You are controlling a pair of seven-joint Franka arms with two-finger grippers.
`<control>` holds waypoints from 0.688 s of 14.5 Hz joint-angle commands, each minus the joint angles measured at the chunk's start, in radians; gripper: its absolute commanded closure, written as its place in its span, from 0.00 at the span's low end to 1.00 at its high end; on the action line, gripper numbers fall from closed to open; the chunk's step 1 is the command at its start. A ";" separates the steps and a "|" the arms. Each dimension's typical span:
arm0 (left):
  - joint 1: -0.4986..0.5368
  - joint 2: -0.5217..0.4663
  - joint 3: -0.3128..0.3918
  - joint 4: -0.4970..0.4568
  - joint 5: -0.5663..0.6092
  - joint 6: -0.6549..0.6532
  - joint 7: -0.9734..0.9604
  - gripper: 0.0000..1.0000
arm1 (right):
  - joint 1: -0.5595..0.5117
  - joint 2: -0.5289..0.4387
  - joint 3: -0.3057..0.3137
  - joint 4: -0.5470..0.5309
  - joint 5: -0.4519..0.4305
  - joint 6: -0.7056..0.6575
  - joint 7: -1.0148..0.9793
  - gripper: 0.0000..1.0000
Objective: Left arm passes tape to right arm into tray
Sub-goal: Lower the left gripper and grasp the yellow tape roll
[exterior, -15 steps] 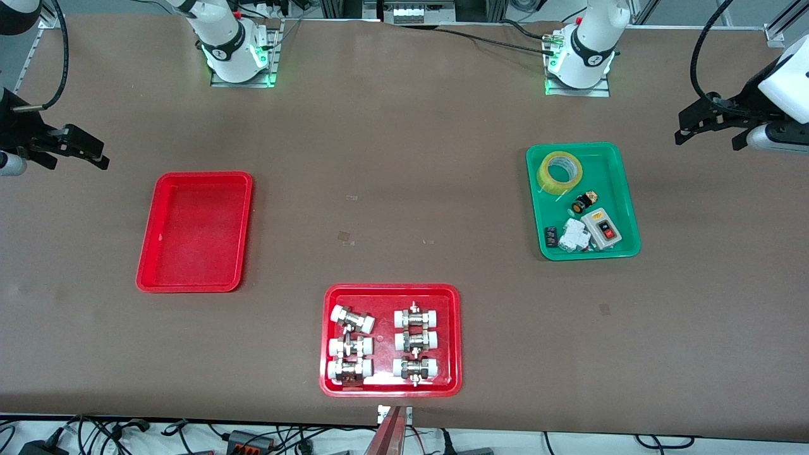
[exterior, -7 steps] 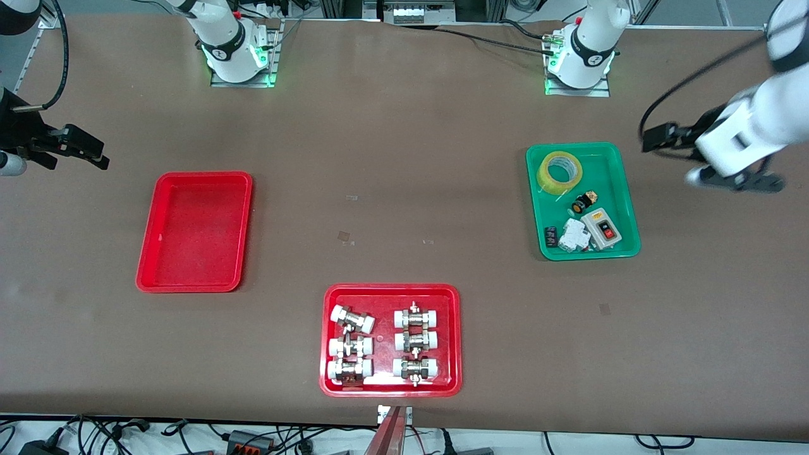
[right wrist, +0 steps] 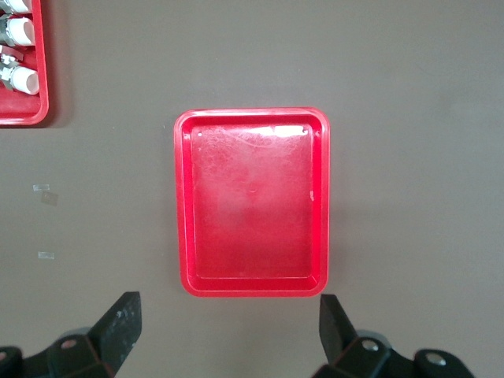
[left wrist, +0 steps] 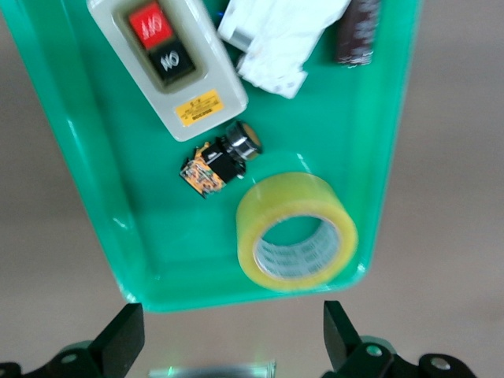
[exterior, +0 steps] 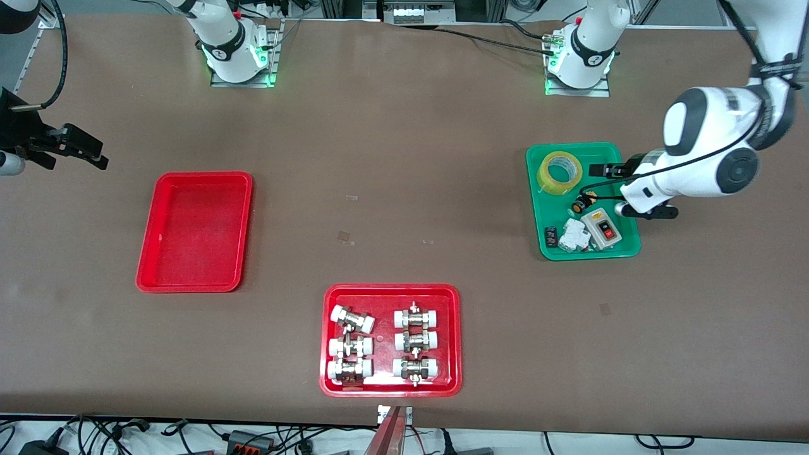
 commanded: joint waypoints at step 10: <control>-0.001 0.050 -0.021 -0.286 -0.107 0.337 0.015 0.12 | -0.011 -0.001 0.011 0.013 -0.015 -0.016 -0.011 0.00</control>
